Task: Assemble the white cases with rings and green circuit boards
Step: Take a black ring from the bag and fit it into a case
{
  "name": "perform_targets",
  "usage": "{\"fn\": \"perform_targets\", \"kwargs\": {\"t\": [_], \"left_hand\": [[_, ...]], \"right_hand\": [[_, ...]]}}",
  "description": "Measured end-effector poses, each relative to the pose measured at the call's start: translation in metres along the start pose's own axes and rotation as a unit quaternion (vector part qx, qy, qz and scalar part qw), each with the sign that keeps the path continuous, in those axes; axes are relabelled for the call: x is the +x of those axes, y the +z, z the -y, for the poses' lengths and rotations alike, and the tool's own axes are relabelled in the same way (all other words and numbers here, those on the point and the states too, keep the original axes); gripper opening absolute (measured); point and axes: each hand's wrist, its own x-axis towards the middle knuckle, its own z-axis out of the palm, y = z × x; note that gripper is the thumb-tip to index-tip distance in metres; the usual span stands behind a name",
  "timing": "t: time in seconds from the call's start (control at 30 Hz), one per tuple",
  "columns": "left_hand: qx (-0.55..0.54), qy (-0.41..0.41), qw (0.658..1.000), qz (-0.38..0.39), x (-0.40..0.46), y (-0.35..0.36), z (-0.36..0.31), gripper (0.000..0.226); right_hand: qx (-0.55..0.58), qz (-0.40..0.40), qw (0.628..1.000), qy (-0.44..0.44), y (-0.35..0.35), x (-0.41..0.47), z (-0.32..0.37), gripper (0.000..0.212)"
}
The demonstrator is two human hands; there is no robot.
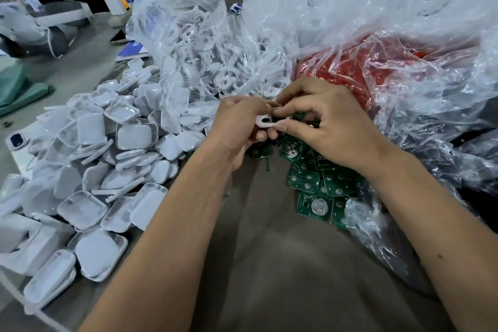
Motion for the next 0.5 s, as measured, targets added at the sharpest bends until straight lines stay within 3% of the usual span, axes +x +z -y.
{"fn": "perform_targets", "kwargs": {"t": [0.07,0.17,0.27,0.3,0.37,0.43,0.5], "left_hand": [[-0.002,-0.011,1.0,-0.005,-0.001,-0.003,-0.003,0.018],[-0.037,-0.022,0.999,0.014,-0.002,-0.002,-0.005,0.029],[-0.086,-0.017,0.995,0.041,-0.002,0.001,-0.006,0.045],[-0.092,-0.006,0.995,0.048,-0.003,0.003,-0.005,0.042],[-0.09,0.028,0.994,0.057,-0.004,0.008,-0.003,0.024],[-0.093,0.056,0.993,0.052,-0.004,0.012,0.001,0.011],[-0.112,0.065,0.991,0.036,-0.003,0.013,0.002,0.005]], "right_hand": [[-0.012,0.022,1.0,-0.008,-0.002,-0.001,0.0,0.024],[-0.025,-0.022,0.999,0.0,0.0,0.001,0.0,0.021],[0.115,-0.097,0.985,0.084,0.004,0.0,0.004,0.012],[0.22,-0.117,0.96,0.125,0.004,0.0,0.005,0.009],[0.416,-0.145,0.871,0.217,0.003,0.001,0.008,0.012],[0.526,-0.132,0.795,0.272,0.0,0.001,0.007,0.008],[0.578,-0.106,0.755,0.291,-0.003,0.001,0.004,0.021]]}}
